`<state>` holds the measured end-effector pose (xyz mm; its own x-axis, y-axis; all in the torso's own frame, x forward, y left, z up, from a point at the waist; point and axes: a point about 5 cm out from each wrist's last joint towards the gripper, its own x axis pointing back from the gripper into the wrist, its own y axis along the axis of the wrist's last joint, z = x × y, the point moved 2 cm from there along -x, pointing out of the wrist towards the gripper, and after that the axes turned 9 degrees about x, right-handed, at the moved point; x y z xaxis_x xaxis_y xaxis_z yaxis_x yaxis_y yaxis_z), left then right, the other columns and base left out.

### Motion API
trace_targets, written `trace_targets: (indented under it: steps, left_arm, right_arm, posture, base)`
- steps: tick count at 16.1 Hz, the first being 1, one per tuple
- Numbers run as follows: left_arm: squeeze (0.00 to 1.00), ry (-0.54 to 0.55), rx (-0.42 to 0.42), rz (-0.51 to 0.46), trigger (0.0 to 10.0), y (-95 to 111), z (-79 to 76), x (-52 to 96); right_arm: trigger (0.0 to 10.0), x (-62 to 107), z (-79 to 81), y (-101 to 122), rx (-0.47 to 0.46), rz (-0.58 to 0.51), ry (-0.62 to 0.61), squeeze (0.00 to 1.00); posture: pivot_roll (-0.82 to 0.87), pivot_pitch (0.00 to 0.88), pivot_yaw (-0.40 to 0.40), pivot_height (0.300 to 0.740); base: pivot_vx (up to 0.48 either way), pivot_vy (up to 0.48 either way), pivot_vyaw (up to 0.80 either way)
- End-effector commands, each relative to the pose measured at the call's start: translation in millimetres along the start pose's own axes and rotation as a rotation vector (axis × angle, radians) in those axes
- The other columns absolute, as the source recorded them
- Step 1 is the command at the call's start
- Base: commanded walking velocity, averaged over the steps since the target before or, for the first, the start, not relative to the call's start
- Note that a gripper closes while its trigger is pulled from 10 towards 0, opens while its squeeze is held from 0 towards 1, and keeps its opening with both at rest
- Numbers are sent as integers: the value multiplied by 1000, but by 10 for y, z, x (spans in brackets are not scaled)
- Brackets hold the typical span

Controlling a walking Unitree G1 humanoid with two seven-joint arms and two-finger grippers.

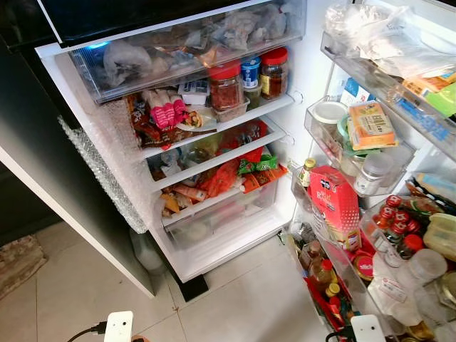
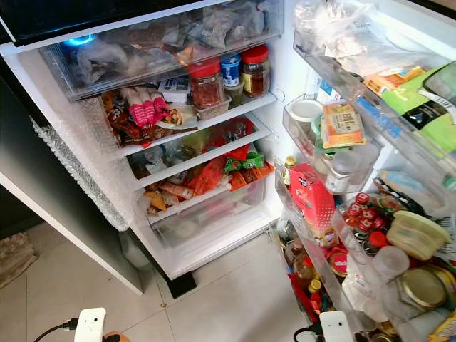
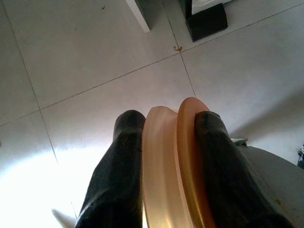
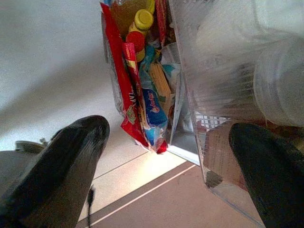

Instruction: Restocking fridge

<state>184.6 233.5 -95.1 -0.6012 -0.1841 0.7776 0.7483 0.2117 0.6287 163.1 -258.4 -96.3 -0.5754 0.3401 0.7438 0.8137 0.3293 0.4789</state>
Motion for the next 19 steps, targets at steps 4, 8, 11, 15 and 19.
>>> trace_targets:
  steps: [4,8,11,15,19]
  left_arm:
    - [0,-32,30,20,10000,-59,-61,7]
    - [0,-41,31,20,10000,-53,-77,5]
    - [0,-48,25,20,10000,-54,-76,6]
    - [0,-70,16,-5,10000,11,-114,-5]
    - [0,-125,-20,-70,10000,204,-234,-33]
  right_arm:
    - [10000,-14,-248,-6,16,-16,-95,0]
    - [10000,-10,-454,-90,51,14,-153,0]
    - [10000,-10,-454,-96,46,16,-152,0]
    - [10000,-11,-280,-76,8,15,-78,0]
    - [10000,43,276,-37,-196,35,193,0]
  posture:
    - [-99,82,64,740]
    - [-98,84,64,740]
    - [-98,83,66,740]
    - [-95,82,66,740]
    - [-88,83,63,740]
  base:
    - [0,0,0]
    - [0,0,0]
    - [0,0,0]
    - [0,0,0]
    - [0,0,0]
